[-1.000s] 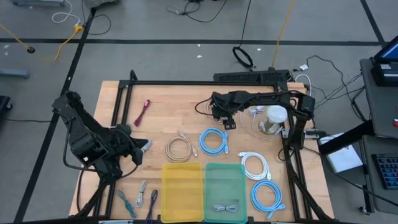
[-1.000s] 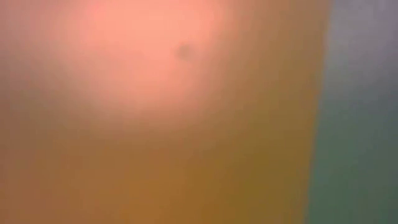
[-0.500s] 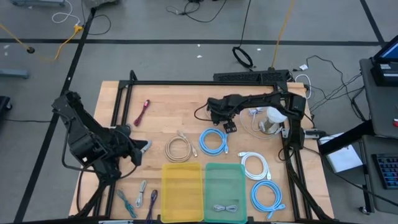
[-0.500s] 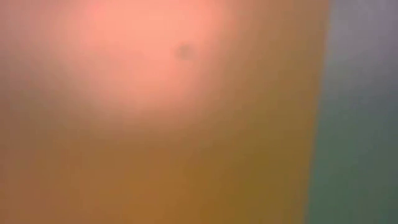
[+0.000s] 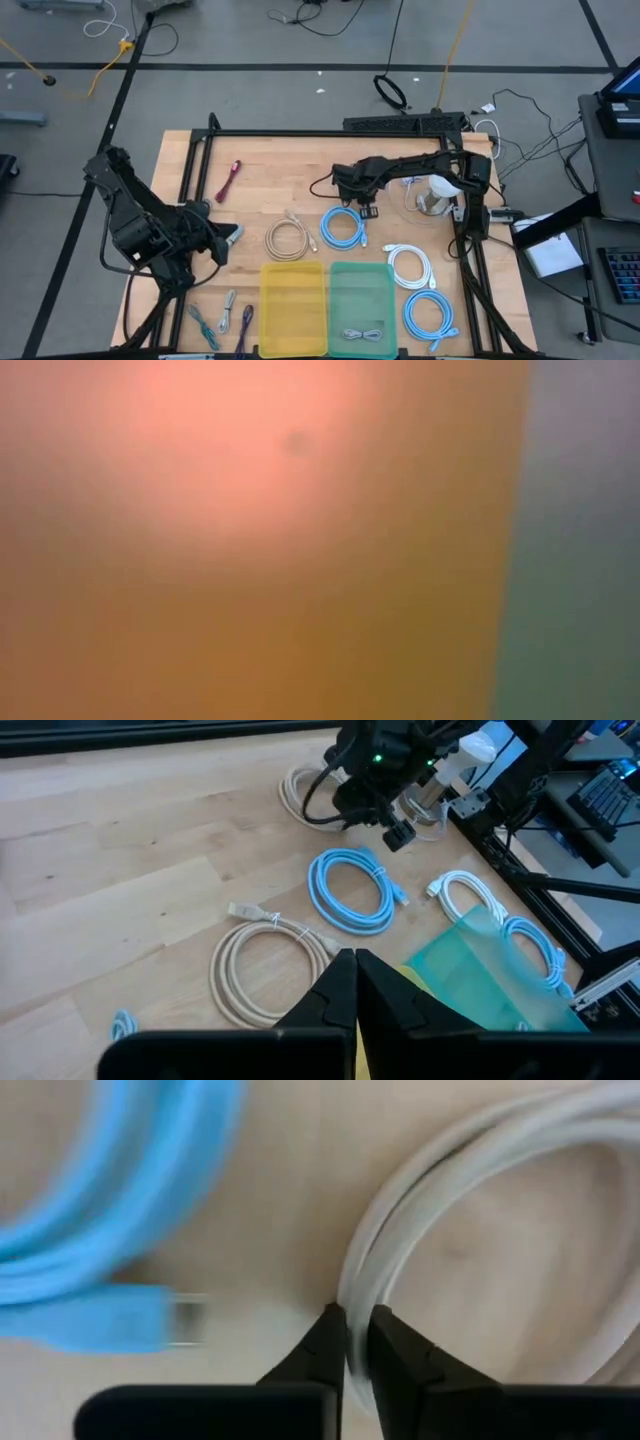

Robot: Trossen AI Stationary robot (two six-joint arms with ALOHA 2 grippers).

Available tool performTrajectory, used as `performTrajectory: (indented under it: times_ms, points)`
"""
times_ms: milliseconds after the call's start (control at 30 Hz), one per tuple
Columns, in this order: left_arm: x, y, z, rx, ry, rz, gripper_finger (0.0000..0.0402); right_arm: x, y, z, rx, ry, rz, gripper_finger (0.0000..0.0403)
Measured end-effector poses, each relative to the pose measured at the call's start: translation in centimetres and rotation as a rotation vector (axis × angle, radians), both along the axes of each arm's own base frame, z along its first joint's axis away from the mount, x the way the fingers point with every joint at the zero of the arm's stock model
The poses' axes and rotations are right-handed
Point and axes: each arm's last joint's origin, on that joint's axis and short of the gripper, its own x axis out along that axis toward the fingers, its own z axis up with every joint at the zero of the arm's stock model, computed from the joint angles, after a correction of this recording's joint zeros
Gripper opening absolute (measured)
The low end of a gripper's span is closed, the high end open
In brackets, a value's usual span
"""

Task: Pick & Place USB Port
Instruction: Put the large top brown charger cable into the yellow bin

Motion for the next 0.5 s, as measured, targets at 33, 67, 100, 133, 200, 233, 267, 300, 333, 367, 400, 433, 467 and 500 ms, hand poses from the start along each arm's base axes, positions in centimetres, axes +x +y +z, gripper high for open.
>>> performTrajectory:
  times_ms: [33, 67, 100, 133, 200, 233, 267, 300, 333, 367, 400, 433, 467, 500]
  points:
    - [0.0, 0.0, 0.0, 0.0, 0.0, 0.0, 0.0005, -0.1, -0.1, 0.2, -0.032, 0.011, -0.006, 0.0018]
    - [0.0, 0.0, 0.0, 0.0, 0.0, 0.0, 0.0004, -0.3, -0.1, 0.6, -0.061, 0.017, -0.012, 0.0015]
    - [0.0, 0.0, 0.0, 0.0, 0.0, 0.0, 0.0002, -0.4, 0.0, 1.2, -0.085, 0.007, -0.013, 0.001]
    - [0.0, 0.0, 0.0, 0.001, 0.001, 0.0, 0.0002, -0.6, 0.1, 1.6, -0.089, 0.008, -0.015, 0.0008]
    - [0.0, 0.0, 0.0, 0.005, 0.003, -0.004, 0.0004, -0.9, 0.6, 2.7, -0.11, -0.009, -0.007, 0.0008]
    - [0.0, 0.0, 0.0, 0.008, 0.005, -0.005, 0.0004, -0.9, 0.7, 3.6, -0.126, -0.04, -0.005, 0.0008]
    - [0.0, 0.0, 0.0, 0.012, 0.007, -0.006, 0.0004, -0.7, 0.9, 4.7, -0.147, -0.073, -0.008, 0.0008]
    - [-0.1, 0.1, 0.0, 0.014, 0.009, -0.005, 0.0002, -0.6, 1.0, 5.9, -0.172, -0.109, -0.017, 0.0008]
    - [-0.1, 0.1, 0.0, 0.017, 0.011, -0.005, 0.0002, -0.6, 1.2, 6.9, -0.188, -0.136, -0.02, 0.0008]
    - [-0.1, 0.1, 0.0, 0.021, 0.014, -0.004, 0.0002, -0.8, 1.4, 7.9, -0.2, -0.143, -0.02, 0.0008]
    - [-0.1, 0.2, 0.0, 0.024, 0.017, 0.002, 0.0003, -0.8, 1.6, 8.8, -0.201, -0.155, -0.025, 0.0008]
    - [-0.1, 0.4, 0.0, 0.026, 0.021, 0.01, 0.0005, -0.9, 1.8, 9.8, -0.203, -0.165, -0.033, 0.0008]
    - [-0.1, 0.5, -0.1, 0.028, 0.025, 0.021, 0.0006, -0.8, 2.1, 11.1, -0.21, -0.201, -0.044, 0.0008]
    - [-0.1, 0.7, -0.1, 0.027, 0.029, 0.035, 0.0006, -0.6, 2.4, 12.6, -0.215, -0.248, -0.061, 0.0008]
